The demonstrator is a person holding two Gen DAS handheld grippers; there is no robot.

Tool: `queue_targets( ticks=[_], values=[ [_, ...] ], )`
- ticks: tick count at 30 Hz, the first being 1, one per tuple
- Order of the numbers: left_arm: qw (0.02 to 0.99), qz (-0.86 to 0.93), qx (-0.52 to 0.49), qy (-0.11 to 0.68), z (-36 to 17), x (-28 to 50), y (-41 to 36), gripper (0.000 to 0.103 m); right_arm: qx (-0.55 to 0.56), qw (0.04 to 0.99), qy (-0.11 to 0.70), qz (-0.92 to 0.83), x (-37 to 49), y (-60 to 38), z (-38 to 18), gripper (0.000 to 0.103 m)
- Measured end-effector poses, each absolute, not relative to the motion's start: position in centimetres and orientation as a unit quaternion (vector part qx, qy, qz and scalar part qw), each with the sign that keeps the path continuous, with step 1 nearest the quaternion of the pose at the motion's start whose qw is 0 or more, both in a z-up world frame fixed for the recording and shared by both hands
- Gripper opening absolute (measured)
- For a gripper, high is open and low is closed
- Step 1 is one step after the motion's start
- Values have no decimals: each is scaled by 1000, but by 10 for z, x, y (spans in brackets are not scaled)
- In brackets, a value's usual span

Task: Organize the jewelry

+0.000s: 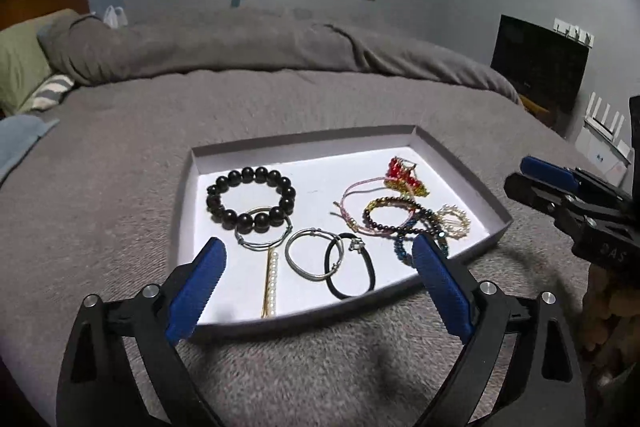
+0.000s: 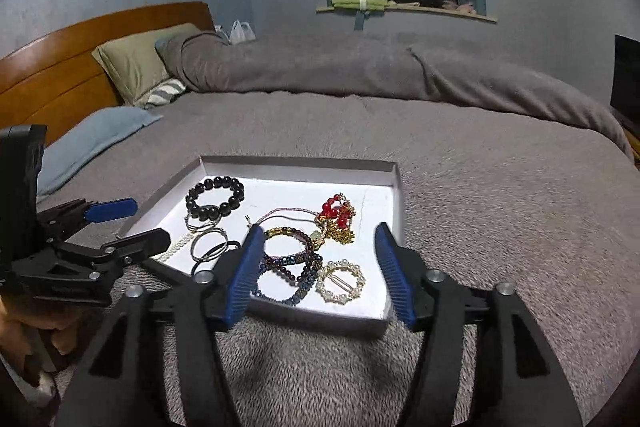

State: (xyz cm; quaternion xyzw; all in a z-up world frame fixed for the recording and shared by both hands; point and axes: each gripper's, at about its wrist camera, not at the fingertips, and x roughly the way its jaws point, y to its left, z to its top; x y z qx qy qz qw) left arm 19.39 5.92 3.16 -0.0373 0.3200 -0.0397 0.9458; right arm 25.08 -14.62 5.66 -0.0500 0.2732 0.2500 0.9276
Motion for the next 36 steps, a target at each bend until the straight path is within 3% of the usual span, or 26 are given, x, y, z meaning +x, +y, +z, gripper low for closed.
queue_targets(
  ticks=[9,15,36],
  values=[
    [952,-38,-38,301,34,151,47,96,-28,927,270,260,219,-160,48,82],
    [958,-20,-44,282,27,122,43,97,-21,928,258,268,189,-167,39,88],
    [979,4,-36,199,19,65,32,98,-59,942,186,275,129,-162,28,95]
  ],
)
